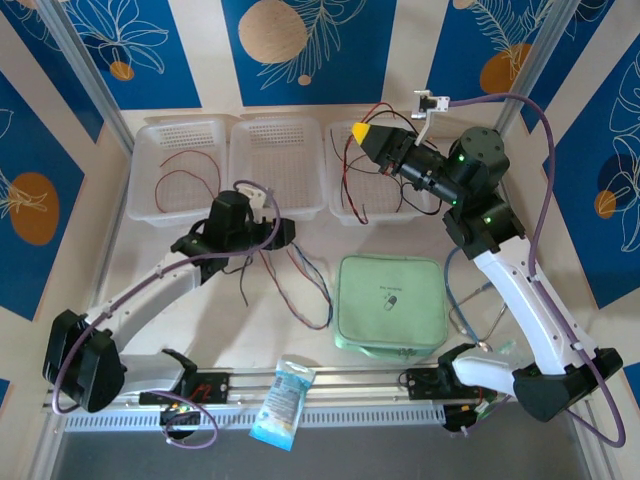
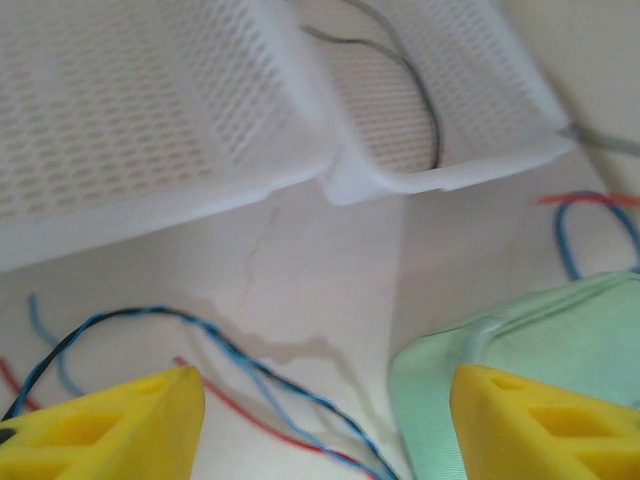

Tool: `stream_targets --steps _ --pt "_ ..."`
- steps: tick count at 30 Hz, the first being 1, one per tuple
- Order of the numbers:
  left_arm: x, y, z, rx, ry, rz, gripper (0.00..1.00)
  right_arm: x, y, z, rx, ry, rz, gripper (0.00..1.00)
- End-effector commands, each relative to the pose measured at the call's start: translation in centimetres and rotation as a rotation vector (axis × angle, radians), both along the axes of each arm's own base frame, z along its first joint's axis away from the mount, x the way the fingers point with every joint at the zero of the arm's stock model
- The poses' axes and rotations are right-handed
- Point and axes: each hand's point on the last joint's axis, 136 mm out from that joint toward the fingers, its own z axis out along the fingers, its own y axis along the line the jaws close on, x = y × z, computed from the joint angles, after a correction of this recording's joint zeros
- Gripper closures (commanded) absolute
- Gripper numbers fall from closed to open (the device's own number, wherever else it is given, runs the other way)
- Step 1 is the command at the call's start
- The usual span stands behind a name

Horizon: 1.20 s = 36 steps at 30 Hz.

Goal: Untangle the cables

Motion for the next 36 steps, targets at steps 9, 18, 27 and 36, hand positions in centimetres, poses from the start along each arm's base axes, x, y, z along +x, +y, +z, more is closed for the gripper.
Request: stream_targets --steps 9,18,27,36 --pt "-3.6 -6.9 6.8 -0.179 -0.28 -0.441 0.26 -1.9 0.5 2.7 0.097 -0.021 0.081 1.0" --pt "-5.5 -11.0 8.6 -0.129 -0.579 -0.593 0.16 -1.9 1.5 2.8 0.1 -0.011 0.108 1.0" --pt "-4.6 -15.1 11.7 -0.191 -0.641 -0.652 0.23 -2.5 1.6 2.6 0.098 0.004 0.111 1.0" --pt "-5.4 -14.7 12.8 -0.193 -0.625 -0.671 0.22 -2.6 1.5 1.3 -0.002 -0.03 0.109 1.0"
